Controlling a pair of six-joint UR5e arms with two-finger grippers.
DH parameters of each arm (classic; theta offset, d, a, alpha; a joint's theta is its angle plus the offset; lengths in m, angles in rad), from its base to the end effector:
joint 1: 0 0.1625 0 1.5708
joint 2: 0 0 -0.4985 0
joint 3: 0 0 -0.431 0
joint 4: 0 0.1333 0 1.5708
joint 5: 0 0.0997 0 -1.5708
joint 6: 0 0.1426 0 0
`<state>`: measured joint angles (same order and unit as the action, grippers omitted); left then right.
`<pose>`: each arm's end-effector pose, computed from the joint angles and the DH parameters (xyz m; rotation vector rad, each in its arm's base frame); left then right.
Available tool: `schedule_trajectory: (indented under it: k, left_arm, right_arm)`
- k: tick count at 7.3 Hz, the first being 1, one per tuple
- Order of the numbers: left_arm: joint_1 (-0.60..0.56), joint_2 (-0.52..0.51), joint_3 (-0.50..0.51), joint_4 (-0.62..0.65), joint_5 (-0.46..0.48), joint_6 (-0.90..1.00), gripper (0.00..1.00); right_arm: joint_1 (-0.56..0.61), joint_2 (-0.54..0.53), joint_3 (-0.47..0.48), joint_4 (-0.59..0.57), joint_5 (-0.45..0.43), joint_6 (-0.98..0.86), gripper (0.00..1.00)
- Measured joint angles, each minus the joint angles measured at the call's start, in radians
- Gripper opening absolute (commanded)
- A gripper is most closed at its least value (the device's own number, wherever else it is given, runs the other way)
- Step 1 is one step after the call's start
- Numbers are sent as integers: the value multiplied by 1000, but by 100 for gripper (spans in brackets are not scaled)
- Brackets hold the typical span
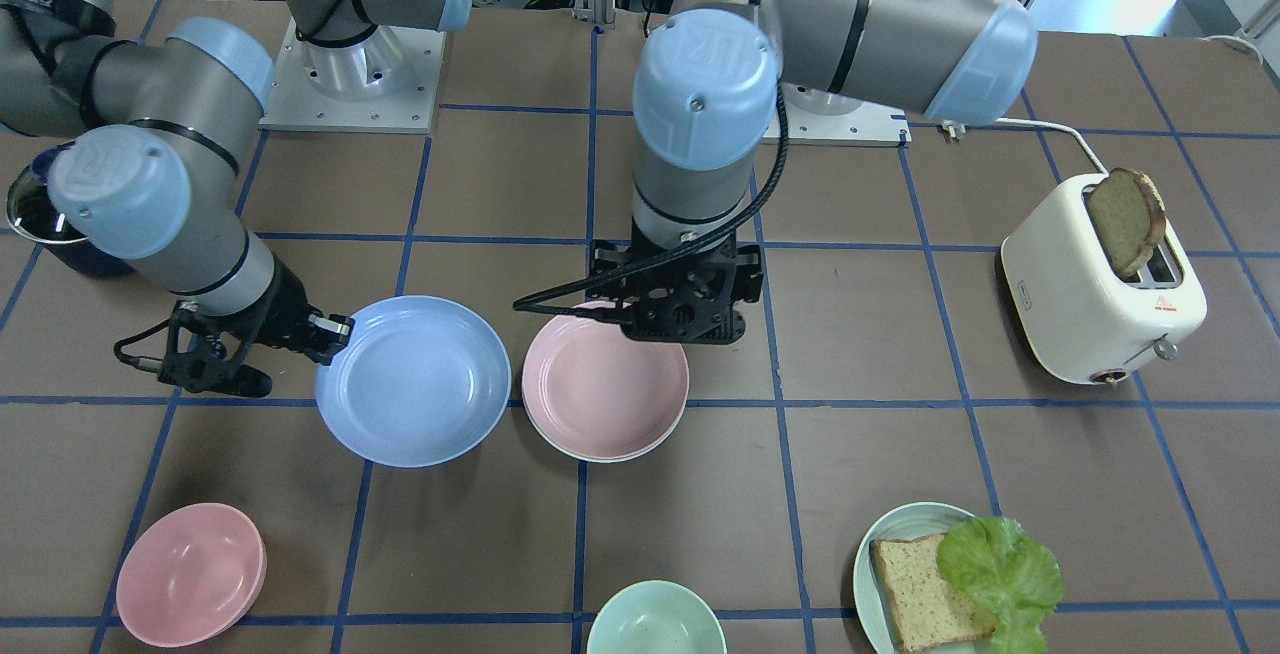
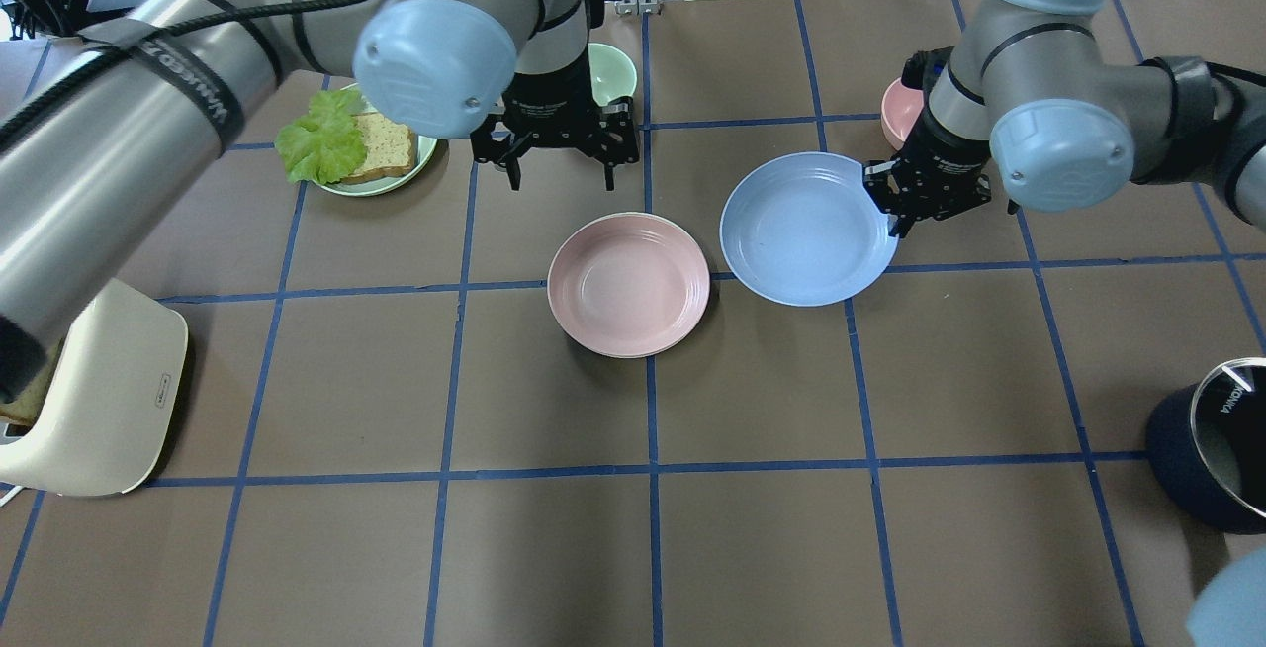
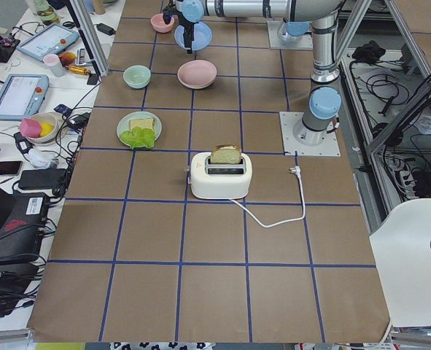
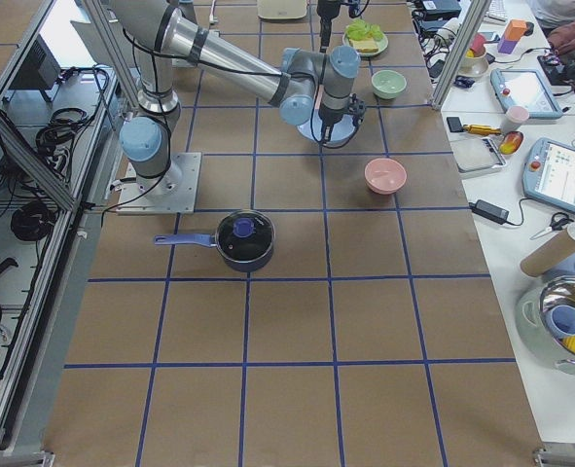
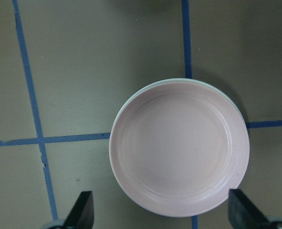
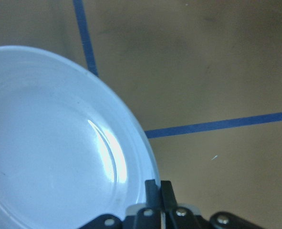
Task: Stack three plates with pink and blue
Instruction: 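Carry blue plate with right gripper and lower it onto pink plate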
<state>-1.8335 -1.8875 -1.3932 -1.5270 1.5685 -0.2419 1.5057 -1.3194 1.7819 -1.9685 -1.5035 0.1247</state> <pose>-0.3025 -0.6102 0.4250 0.0322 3.1165 0.1448 0.1036 -0.6080 0.3046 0.2947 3.0604 0.1027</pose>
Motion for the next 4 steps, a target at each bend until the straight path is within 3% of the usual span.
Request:
schedule_trajectory:
  k: [2,4]
  left_arm:
    - [61,114,-2,-121,-7,47,100]
    - [98,190,-13,-152,-6,67,100]
  right_arm:
    - [144,10,-21,-5,7,201,0]
    - [237,47,-27,-45,25,331,0]
